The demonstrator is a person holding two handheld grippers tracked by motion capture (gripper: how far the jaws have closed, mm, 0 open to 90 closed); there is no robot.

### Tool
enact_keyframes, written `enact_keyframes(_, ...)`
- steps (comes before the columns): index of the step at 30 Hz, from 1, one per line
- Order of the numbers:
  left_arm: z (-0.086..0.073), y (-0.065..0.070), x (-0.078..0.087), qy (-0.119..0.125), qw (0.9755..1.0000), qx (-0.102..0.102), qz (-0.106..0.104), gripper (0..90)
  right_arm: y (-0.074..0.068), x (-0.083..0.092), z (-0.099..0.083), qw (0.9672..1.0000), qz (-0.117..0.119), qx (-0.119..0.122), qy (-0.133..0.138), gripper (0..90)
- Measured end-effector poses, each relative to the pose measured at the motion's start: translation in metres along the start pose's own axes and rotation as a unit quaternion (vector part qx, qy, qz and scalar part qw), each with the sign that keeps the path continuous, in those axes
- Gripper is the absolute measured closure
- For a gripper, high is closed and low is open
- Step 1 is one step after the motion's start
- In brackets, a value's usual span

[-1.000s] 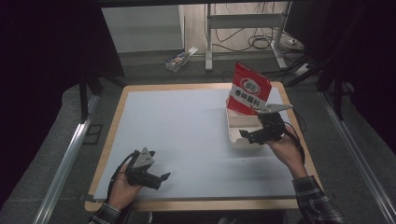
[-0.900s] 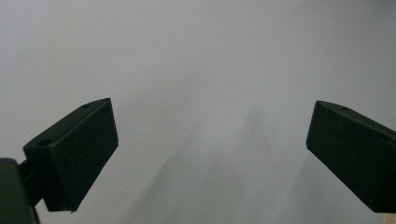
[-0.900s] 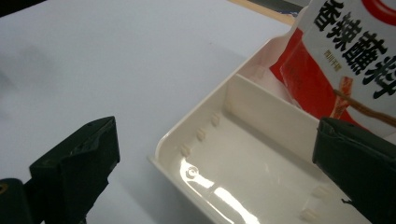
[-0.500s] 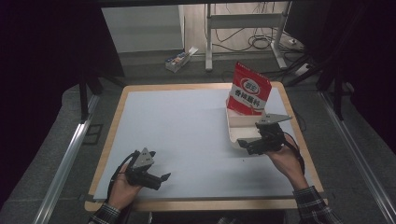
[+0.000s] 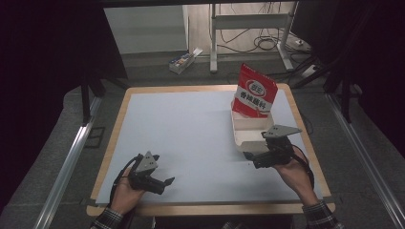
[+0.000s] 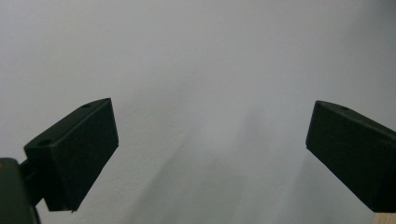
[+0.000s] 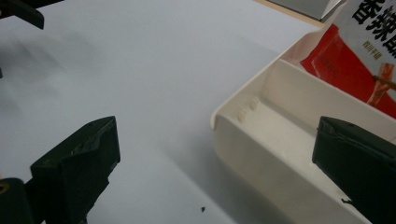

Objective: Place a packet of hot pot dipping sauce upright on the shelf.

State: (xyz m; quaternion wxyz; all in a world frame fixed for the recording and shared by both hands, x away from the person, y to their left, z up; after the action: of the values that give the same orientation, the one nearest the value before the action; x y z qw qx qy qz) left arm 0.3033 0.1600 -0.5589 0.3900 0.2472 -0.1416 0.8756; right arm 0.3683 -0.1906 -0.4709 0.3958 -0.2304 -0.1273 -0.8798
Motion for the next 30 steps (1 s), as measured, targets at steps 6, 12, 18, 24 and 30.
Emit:
enact_keyframes(6, 0.0, 0.001, 0.0, 0.001, 1.0, -0.002, -0.002, 2.3, -0.011, 0.004, -0.013, 1.0, 0.004, 0.002, -0.005, 1.1)
enact_keyframes(12, 0.0, 0.001, 0.0, -0.001, 1.0, -0.003, -0.001, 2.3, -0.021, 0.008, -0.022, 0.9999, 0.007, 0.008, -0.006, 1.6)
enact_keyframes(18, 0.0, 0.001, 0.0, -0.001, 1.0, -0.003, -0.001, 2.3, -0.026, 0.011, -0.032, 0.9999, 0.007, 0.009, -0.012, 1.6)
enact_keyframes(24, 0.0, 0.001, -0.001, -0.002, 1.0, -0.004, -0.001, 2.3, -0.029, 0.012, -0.043, 0.9998, 0.007, 0.008, -0.017, 1.5)
enact_keyframes(30, 0.0, 0.001, -0.001, -0.004, 1.0, -0.005, -0.002, 2.3, -0.029, 0.012, -0.054, 0.9996, 0.003, 0.012, -0.025, 1.5)
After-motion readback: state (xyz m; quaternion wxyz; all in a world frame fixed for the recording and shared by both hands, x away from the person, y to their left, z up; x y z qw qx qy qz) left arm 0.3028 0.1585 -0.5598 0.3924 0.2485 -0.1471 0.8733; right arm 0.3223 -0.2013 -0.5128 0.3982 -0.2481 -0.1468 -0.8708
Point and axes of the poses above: each handheld gripper's, and its own axes: x roughly backward along the jaws, z roughly out of its top, y roughly to its right, the point moved 6 cm from there along -x, roughly forward along the jaws, and after that the axes turned 6 degrees about y, right-handed, at the moved point
